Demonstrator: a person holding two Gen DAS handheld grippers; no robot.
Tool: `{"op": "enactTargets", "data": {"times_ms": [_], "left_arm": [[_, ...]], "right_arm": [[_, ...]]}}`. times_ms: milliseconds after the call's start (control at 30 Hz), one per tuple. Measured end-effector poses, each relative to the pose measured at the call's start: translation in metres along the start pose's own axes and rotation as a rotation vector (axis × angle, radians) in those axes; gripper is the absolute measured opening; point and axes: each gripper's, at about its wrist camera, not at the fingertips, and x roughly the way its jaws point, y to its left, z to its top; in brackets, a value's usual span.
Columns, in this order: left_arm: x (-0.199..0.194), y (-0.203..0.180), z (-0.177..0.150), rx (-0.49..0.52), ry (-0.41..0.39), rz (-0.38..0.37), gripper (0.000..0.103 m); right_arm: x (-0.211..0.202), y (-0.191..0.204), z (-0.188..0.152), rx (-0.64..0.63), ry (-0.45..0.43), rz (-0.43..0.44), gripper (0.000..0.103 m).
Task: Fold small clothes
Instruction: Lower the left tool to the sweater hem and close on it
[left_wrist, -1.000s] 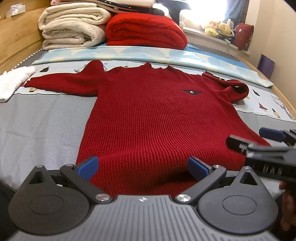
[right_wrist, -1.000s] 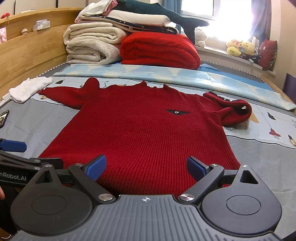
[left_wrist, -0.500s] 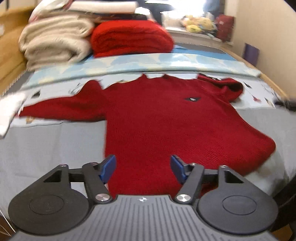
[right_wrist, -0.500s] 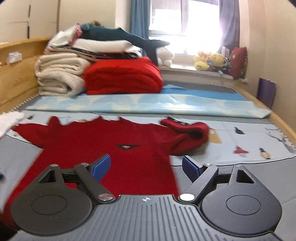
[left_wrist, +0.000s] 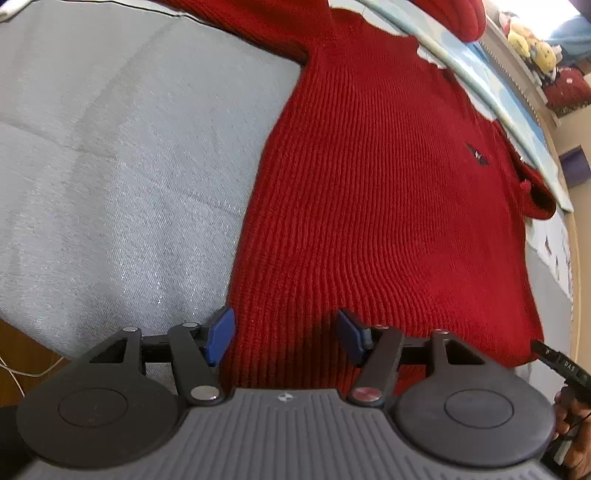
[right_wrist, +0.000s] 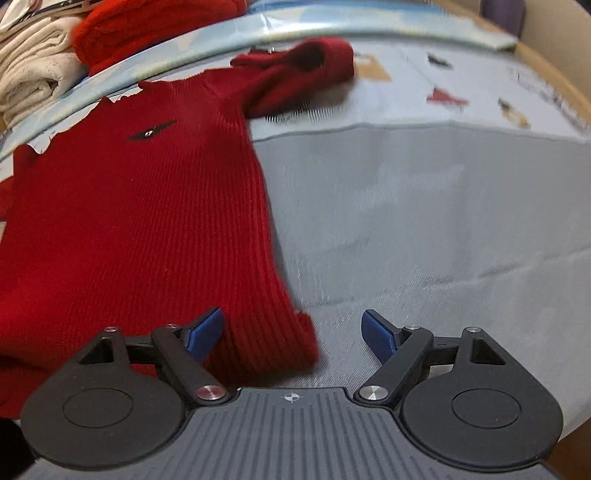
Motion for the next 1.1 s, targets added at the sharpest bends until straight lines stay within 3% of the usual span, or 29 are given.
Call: {"op": "enactTargets", "data": {"times_ms": [233, 367, 700, 800, 867, 900, 967, 1100], "left_arm": [[0.004, -0.005, 0.001, -0.006, 0.032, 0.045, 0.067], [0.004, -0.005, -0.005, 0.012, 0.039, 0.032, 0.067], [0.007, -0.02, -0.028, 0.179, 0.094, -0.022, 0.067], [0.005, -0.026, -0.035, 0.208, 0.077, -0.001, 0.06], [0.005, -0.031, -0.039, 0.231, 0.058, 0.011, 0.041], [0.004, -0.034, -0.041, 0.246, 0.052, 0.017, 0.037], [0.004, -0.041, -0.045, 0.276, 0.036, 0.04, 0.024], [-0.001, -0.053, -0.05, 0.328, 0.0, 0.062, 0.016]], "right_arm": [[0.003, 0.022, -0.008, -0.077, 0.066, 0.057, 0.083], [0.005, 0.031, -0.013, -0.158, 0.076, 0.039, 0.084], [-0.001, 0.041, -0.029, -0.263, 0.067, 0.027, 0.085], [0.002, 0.044, -0.036, -0.318, 0.074, 0.012, 0.085], [0.003, 0.045, -0.04, -0.34, 0.069, -0.006, 0.08], [0.003, 0.045, -0.041, -0.344, 0.062, -0.015, 0.078], [0.001, 0.041, -0.041, -0.333, 0.038, -0.033, 0.064], [-0.008, 0.028, -0.039, -0.271, -0.015, -0.035, 0.037]]}}
